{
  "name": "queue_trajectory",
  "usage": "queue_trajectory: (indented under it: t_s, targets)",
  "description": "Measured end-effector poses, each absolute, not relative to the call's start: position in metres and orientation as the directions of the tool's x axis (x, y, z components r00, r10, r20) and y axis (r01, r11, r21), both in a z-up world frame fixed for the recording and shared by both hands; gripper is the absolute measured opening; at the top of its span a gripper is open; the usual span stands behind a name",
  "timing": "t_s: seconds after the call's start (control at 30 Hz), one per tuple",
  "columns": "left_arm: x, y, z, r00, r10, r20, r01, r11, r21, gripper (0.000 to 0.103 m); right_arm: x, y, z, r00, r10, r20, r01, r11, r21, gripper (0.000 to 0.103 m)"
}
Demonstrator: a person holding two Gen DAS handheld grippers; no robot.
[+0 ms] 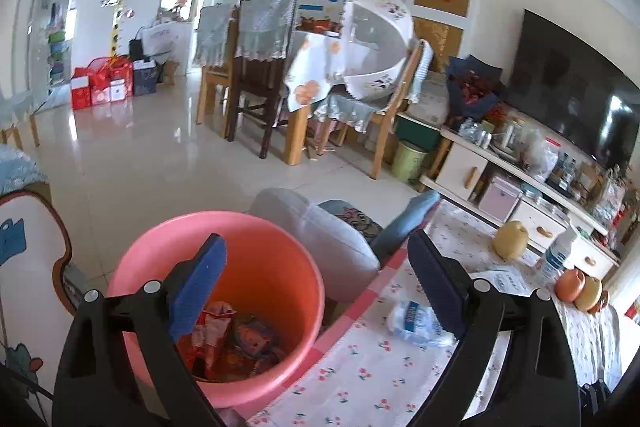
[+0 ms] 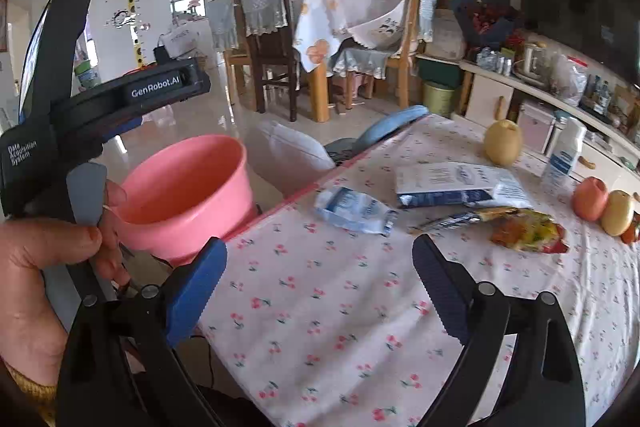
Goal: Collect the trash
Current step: 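Return the left tool to the table and grasp the white MAGICAY bag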
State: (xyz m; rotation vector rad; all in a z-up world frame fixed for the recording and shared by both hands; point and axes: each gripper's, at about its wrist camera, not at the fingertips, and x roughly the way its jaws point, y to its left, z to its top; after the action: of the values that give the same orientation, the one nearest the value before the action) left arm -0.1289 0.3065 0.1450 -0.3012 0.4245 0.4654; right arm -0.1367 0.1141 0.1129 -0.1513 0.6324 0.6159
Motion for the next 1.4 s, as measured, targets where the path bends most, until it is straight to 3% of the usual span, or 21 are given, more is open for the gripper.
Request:
queue_trajectory:
  t_s: [0.53, 1.07, 1.4]
  targets:
    - [-0.105, 0.235, 0.143, 0.839, 0.285, -0.463, -0.357, 0.931, -0.074, 0.093, -0.125, 0.046, 0.107, 0.721, 0.407, -0.56, -0.466, 0.884, 0.042, 0.094]
    - [-0.076, 0.18, 0.122, 0.838, 0.222, -0.499, -0.25, 0.968, 0.012, 0.093, -0.105, 0.006, 0.096, 0.727, 0.36, -0.584, -0.41, 0.911, 0.051, 0.094]
    - [-0.047, 0.151, 0.096, 0.795, 0.178, -0.58, -0.179, 0.982, 0.056, 0.093, -0.078, -0.04, 0.1, 0.718, 0.334, -0.611, -0.33, 0.936, 0.123, 0.094]
